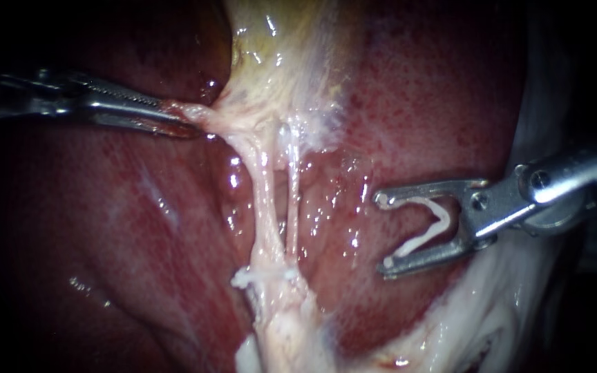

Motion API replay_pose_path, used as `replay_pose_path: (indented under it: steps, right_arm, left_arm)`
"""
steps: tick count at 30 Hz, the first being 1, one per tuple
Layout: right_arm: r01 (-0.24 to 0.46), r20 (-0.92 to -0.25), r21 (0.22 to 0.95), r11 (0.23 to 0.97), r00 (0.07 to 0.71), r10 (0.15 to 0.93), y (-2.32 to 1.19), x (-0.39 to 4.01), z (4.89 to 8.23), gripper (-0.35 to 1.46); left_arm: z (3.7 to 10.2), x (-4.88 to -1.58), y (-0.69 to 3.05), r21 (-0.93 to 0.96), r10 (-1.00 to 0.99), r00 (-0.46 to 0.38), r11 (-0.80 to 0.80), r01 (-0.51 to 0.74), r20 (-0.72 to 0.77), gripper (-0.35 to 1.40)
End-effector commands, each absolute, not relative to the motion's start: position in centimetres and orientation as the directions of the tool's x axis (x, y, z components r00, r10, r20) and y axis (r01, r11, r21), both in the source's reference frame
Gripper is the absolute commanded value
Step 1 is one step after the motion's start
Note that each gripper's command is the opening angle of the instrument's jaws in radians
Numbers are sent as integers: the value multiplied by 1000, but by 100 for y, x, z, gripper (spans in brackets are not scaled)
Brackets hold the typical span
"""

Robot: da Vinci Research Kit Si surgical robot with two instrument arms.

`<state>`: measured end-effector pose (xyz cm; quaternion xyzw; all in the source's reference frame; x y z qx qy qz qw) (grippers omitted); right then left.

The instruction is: Clipping second clip left tube

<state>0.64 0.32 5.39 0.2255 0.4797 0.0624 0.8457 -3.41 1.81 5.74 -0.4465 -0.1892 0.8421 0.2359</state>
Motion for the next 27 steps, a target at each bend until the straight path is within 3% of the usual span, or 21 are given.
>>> replay_pose_path:
  steps: [1, 9, 15, 22, 27]
  right_arm:
    - [111, -783, 442, 890, 532, 322, 32, 63, 540, 50]
    - [111, -782, 442, 890, 534, 321, 32, 64, 539, 50]
    - [93, -783, 450, 888, 518, 343, 30, 85, 535, 49]
    - [89, -697, 624, 776, 513, 501, 30, 134, 535, 49]
    - [79, -644, 696, 714, 509, 571, 22, 161, 546, 49]
  left_arm:
    - [571, -339, 182, -534, 571, -488, -813, -230, -660, -35]
    - [527, -313, 205, -547, 591, -473, -801, -245, -653, -35]
    - [524, -312, 206, -541, 588, -472, -804, -247, -657, -35]
    - [526, -312, 206, -541, 587, -472, -804, -247, -657, -35]
    - [527, -314, 205, -540, 587, -472, -804, -249, -657, -35]
